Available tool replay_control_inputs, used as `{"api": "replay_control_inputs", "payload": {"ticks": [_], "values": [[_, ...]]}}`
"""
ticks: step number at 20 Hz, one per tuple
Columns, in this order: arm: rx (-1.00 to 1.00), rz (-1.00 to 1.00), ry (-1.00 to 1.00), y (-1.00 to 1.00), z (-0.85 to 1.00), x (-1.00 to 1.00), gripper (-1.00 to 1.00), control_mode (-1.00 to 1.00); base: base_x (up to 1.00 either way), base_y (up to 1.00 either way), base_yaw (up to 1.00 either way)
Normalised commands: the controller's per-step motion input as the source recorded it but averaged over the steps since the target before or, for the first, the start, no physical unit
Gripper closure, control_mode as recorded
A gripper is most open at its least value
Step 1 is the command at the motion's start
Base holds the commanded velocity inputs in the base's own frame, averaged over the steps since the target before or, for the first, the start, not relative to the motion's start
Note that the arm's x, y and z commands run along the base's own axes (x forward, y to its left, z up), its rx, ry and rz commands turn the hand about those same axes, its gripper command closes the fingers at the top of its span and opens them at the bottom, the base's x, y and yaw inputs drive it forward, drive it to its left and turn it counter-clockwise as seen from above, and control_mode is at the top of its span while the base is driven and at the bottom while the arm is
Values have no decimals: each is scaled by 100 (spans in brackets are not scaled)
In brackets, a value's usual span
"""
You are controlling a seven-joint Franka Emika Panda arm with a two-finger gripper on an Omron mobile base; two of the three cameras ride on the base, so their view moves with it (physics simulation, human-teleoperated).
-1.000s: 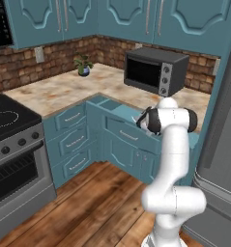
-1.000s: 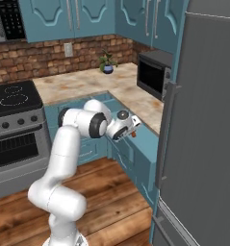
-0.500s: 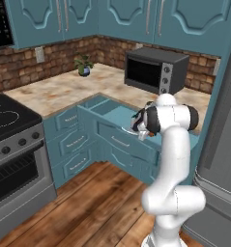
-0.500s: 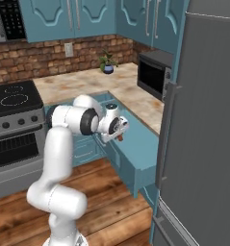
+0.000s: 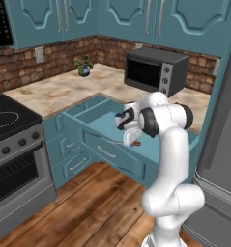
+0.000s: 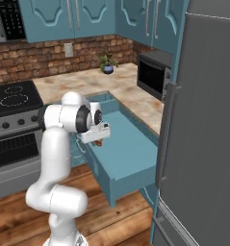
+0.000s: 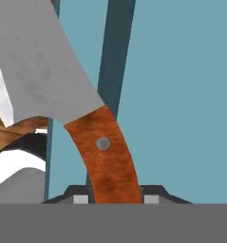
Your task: Pick up the metallic utensils from the counter and place them in the open drawer. Make sure not to pick up any wooden utensils.
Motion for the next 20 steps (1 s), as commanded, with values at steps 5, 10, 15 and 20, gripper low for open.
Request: {"api": "replay_control_inputs", "payload": {"ticks": [5,10,15,20], "values": [[12,1,47,86,-99,-100,100,-100,0,0,0],[10,0,4,15,30,-91,100,-100,0,0,0],[0,0,-13,-37,98,-33,100,-100,0,0,0],[0,0,-33,-38,6,0,100,-100,0,0,0]]}}
